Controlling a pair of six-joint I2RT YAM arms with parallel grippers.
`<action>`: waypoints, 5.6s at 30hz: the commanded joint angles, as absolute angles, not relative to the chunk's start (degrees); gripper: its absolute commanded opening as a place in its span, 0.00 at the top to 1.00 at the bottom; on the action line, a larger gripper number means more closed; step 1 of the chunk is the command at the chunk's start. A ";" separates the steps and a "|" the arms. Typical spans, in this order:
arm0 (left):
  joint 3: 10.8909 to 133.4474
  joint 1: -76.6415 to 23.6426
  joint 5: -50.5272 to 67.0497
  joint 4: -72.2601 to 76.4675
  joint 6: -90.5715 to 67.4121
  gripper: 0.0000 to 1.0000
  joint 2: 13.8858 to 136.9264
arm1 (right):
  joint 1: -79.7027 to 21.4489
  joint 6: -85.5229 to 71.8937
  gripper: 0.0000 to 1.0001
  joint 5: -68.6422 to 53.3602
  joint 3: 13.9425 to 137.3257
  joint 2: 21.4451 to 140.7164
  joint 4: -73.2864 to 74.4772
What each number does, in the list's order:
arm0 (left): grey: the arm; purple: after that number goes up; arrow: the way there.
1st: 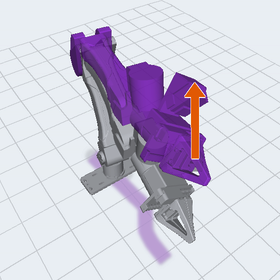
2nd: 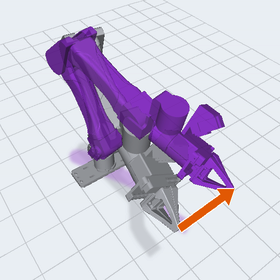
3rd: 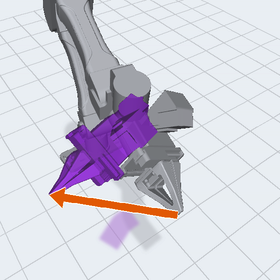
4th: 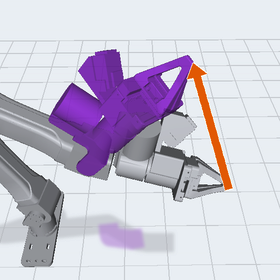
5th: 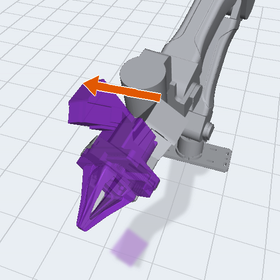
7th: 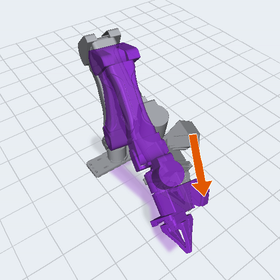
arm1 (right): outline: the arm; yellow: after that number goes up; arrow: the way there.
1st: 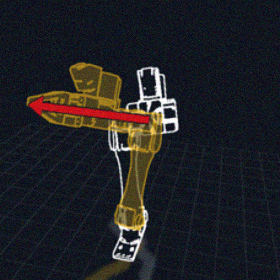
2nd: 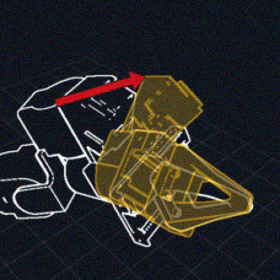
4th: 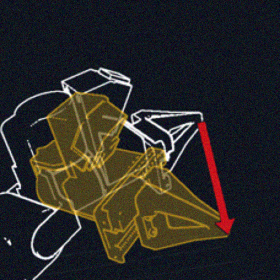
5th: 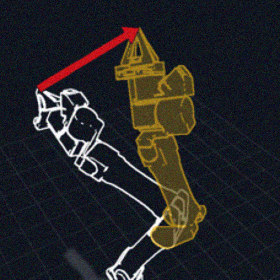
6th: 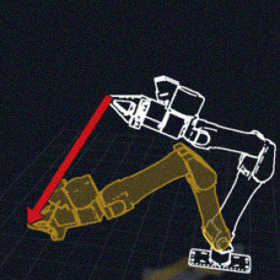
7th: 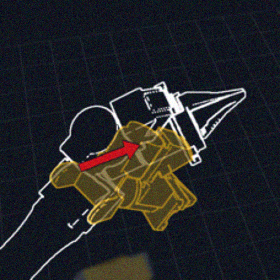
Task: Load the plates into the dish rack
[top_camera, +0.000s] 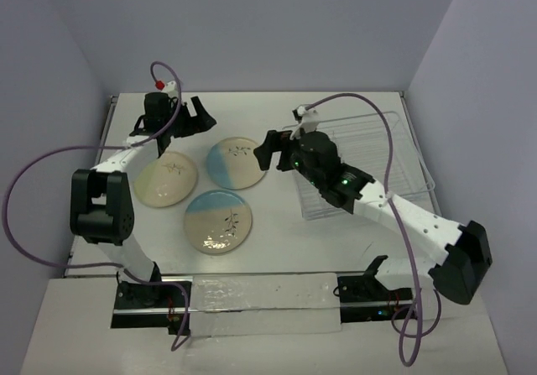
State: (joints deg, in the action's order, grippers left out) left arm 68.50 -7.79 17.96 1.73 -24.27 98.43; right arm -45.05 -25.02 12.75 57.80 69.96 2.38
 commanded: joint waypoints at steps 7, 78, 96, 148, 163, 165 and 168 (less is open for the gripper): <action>80.31 -7.91 14.35 -10.50 -19.71 0.08 109.92 | -49.39 -35.98 0.00 21.03 67.01 85.99 5.74; 92.11 -14.02 -7.60 -34.28 -36.03 0.81 128.72 | -42.45 -57.97 0.00 27.03 87.79 121.76 16.13; 90.91 -12.45 -7.10 -34.69 -35.51 0.84 127.24 | -38.50 -60.44 0.01 23.80 97.78 127.23 19.51; 87.54 -12.90 -1.93 -31.11 -35.33 1.00 125.07 | -37.35 -49.58 0.56 0.29 102.93 129.07 -10.51; 86.55 -12.83 -1.52 -29.51 -35.09 1.00 123.93 | -38.38 -45.63 0.84 4.28 105.95 131.37 -5.70; 86.46 -12.91 -1.60 -29.51 -35.25 1.00 123.89 | -38.33 -46.02 0.90 5.57 105.71 130.83 -6.18; 85.81 -12.83 -1.64 -28.83 -35.33 1.00 122.90 | -38.44 -47.46 1.00 8.69 105.29 129.90 -6.77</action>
